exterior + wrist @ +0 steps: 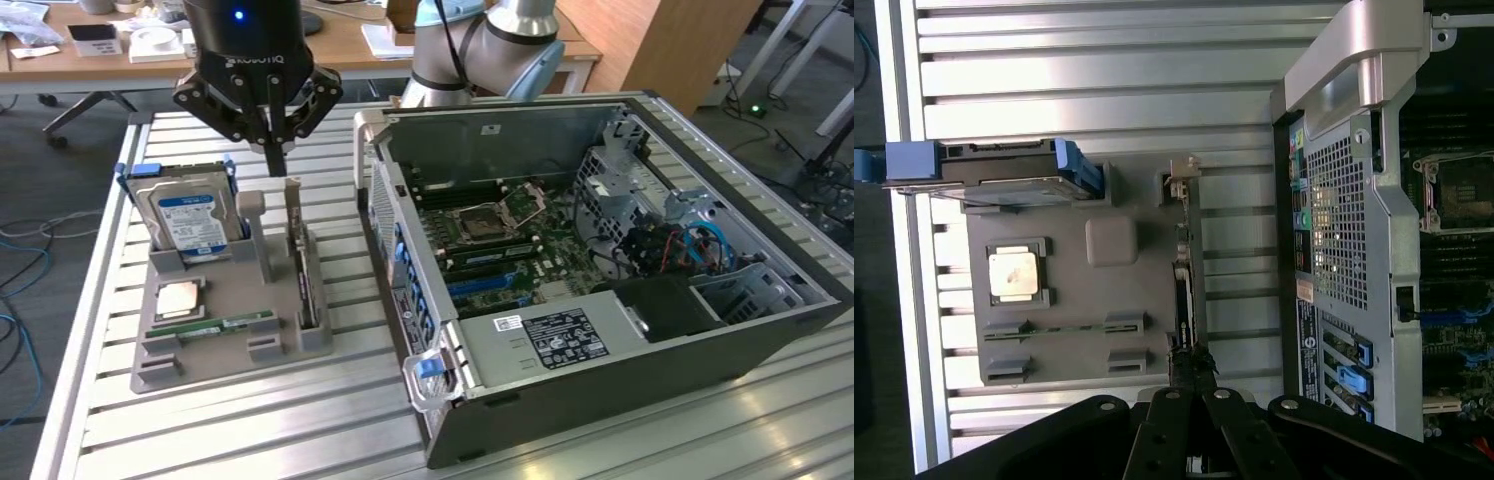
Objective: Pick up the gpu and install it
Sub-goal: 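Reach for the gpu, then pick up the gpu and move the gpu toward the slot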
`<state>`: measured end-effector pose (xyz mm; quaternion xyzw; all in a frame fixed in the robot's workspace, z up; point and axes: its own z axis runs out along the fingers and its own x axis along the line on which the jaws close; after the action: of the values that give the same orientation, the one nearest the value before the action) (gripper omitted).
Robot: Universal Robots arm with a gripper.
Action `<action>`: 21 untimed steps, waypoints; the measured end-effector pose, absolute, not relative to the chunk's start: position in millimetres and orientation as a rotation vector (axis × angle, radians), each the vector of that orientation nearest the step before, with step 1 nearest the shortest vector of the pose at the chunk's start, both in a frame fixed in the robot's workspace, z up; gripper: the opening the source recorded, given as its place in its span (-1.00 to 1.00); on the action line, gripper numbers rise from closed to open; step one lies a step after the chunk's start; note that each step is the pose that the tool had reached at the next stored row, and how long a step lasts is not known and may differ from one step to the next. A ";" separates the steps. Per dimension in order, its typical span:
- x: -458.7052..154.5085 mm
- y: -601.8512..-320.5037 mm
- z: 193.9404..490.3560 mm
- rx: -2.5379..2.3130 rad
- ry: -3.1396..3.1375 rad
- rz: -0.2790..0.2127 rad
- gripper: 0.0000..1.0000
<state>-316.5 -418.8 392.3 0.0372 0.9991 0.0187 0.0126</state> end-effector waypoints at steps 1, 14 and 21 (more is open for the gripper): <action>-316.5 -418.8 392.2 0.116 3.114 0.058 -0.80; -316.5 -418.8 392.3 0.116 3.114 0.058 -0.80; -316.5 -418.8 392.3 0.116 3.114 0.058 -0.30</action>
<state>-316.5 -418.8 392.3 0.0372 0.9991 0.0187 0.0126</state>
